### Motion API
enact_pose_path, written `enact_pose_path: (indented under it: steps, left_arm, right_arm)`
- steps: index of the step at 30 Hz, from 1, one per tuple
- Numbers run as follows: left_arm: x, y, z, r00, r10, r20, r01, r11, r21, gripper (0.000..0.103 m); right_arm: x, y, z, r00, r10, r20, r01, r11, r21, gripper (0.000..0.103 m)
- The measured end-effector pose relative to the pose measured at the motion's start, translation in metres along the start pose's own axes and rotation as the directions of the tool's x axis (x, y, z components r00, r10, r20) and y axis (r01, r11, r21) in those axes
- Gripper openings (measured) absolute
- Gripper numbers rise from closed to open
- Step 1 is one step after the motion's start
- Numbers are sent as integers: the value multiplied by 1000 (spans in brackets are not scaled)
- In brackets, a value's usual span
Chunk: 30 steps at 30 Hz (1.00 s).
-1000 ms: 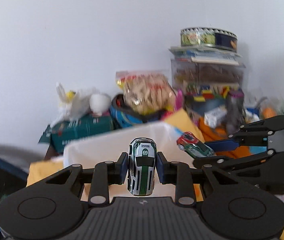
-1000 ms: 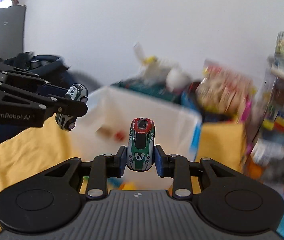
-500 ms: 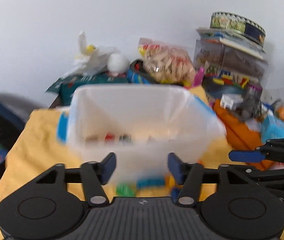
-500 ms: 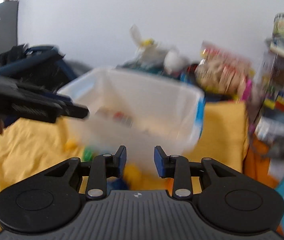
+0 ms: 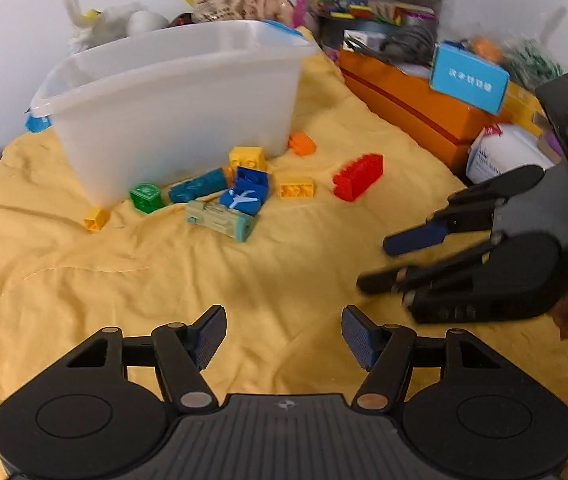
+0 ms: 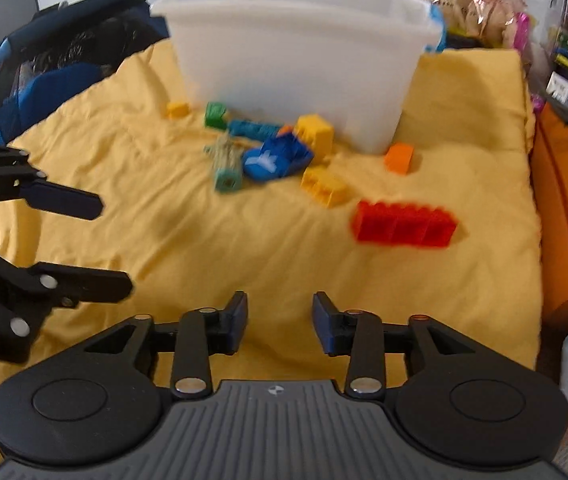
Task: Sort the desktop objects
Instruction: 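Carry both cars over the white bin and open both grippers, then grasp the beige toy figure with the left gripper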
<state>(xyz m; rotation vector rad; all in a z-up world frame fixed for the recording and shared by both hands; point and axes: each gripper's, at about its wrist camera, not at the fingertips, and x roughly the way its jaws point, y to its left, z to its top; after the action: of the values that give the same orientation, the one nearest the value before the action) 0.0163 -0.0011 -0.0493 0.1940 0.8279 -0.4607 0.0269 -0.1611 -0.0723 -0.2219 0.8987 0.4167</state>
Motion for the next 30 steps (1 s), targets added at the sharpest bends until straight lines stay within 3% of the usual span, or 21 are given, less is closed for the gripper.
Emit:
enact_pose_path:
  steps: [4, 7, 11, 18, 19, 20, 21, 23, 27, 30]
  left_arm:
    - [3, 5, 2, 999, 38, -4, -38, 999, -11, 67]
    - [9, 24, 15, 998, 59, -9, -60, 992, -114, 67]
    - [25, 47, 40, 999, 29, 16, -24, 970, -244, 67]
    - [76, 57, 75, 995, 73, -64, -90, 934, -345, 67]
    - [83, 60, 76, 997, 46, -57, -64, 926, -372, 65]
    - [89, 61, 76, 998, 31, -61, -52, 923, -381, 54]
    - [94, 61, 75, 995, 39, -87, -69, 925, -374, 47]
    - [92, 60, 69, 996, 33, -84, -60, 936, -347, 48]
    - [77, 52, 62, 994, 30, -104, -50, 979, -196, 47]
    - [63, 52, 46, 986, -47, -161, 24, 989, -143, 46]
  right_arm:
    - [0, 4, -15, 1000, -9, 14, 9, 1000, 7, 50]
    - [0, 0, -16, 1000, -1, 17, 0, 1000, 30, 53]
    - [0, 1, -17, 1000, -6, 29, 6, 1000, 25, 55]
    - [-1, 0, -21, 999, -3, 53, 2, 1000, 22, 57]
    - [-1, 0, -21, 999, -3, 54, 2, 1000, 19, 57]
    - [-1, 0, -22, 998, -4, 56, 3, 1000, 17, 58]
    - [-1, 0, -22, 998, -4, 57, 3, 1000, 16, 58]
    - [-1, 0, -23, 998, -4, 56, 3, 1000, 11, 58]
    - [-2, 0, -24, 999, 0, 51, -1, 1000, 4, 57]
    - [-6, -1, -18, 998, 27, 62, -26, 1000, -9, 51]
